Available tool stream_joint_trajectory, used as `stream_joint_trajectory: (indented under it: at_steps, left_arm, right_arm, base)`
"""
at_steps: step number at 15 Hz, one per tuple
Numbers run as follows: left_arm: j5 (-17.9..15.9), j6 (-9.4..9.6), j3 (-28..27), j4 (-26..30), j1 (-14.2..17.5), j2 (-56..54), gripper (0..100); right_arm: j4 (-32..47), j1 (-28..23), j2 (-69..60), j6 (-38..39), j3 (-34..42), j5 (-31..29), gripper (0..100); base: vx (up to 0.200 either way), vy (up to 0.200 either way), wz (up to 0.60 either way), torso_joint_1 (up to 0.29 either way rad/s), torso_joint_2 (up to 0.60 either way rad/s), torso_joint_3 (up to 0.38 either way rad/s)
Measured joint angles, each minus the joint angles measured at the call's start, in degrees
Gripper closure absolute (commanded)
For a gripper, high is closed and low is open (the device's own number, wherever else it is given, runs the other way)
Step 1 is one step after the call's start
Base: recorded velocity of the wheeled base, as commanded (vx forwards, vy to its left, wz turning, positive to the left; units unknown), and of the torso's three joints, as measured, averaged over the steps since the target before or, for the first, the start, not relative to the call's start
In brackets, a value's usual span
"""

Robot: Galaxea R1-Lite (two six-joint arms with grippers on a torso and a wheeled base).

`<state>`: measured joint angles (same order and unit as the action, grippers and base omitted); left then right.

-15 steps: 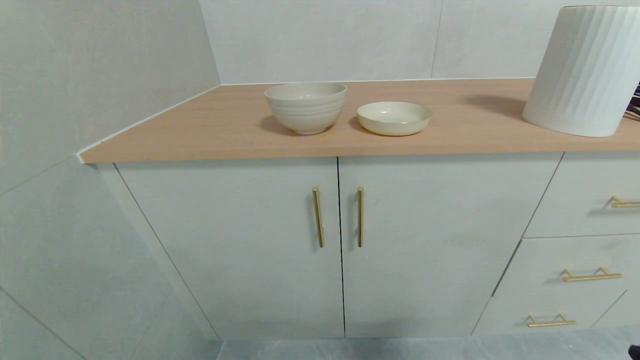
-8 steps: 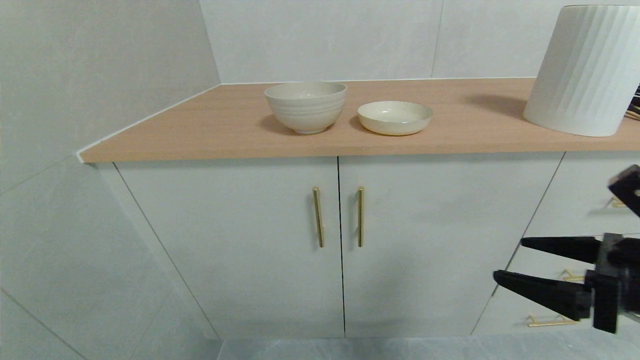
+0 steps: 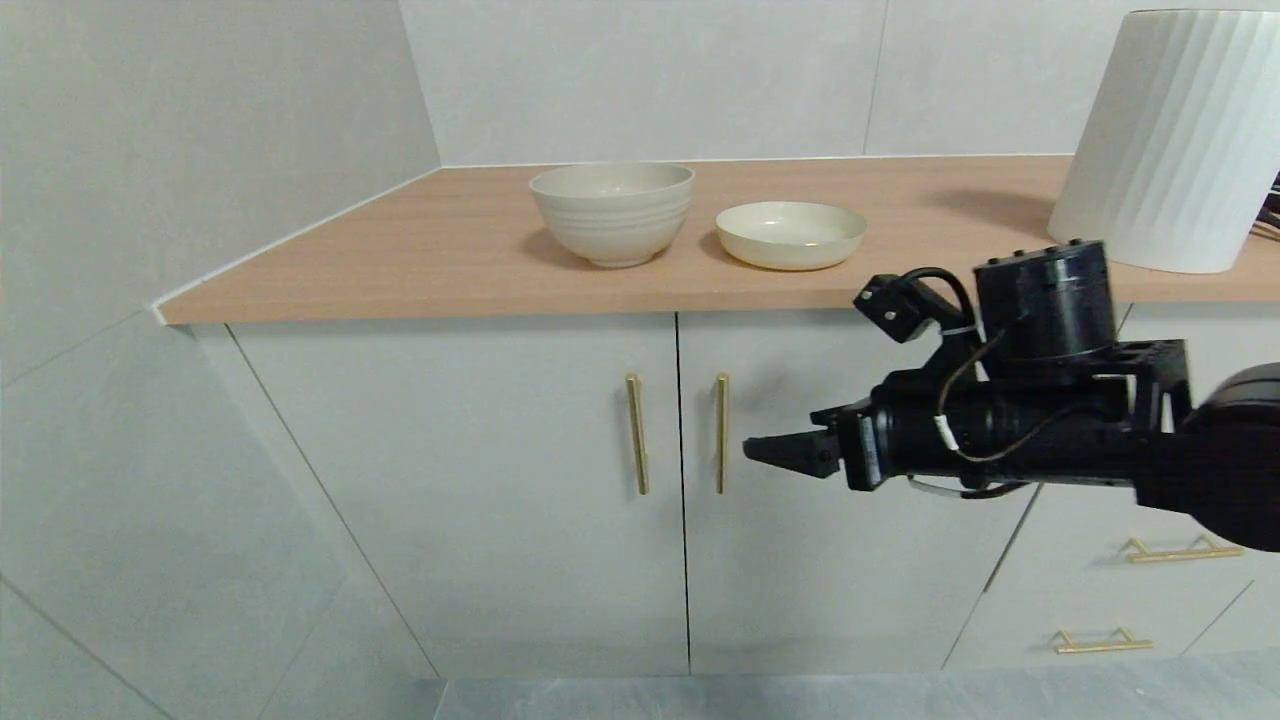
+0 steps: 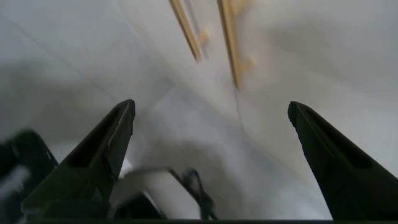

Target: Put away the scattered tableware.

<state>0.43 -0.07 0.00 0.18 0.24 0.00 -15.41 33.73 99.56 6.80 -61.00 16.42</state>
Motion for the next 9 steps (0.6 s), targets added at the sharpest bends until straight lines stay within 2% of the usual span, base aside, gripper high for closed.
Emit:
stream_joint_trajectory:
  at_steps: [5, 9]
  left_arm:
    - [0.0, -0.04, 0.0, 0.0, 0.0, 0.0, 0]
    - [0.0, 0.0, 0.0, 0.0, 0.0, 0.0, 0]
  right_arm:
    - [-11.4, 2.3, 10.5, 5.0, -3.2, -1.6, 0]
    - [-16.1, 2.6, 14.2, 6.4, -3.4, -2.0, 0]
  base:
    - [0.0, 0.0, 0.0, 0.0, 0.0, 0.0]
    - [0.0, 0.0, 0.0, 0.0, 0.0, 0.0]
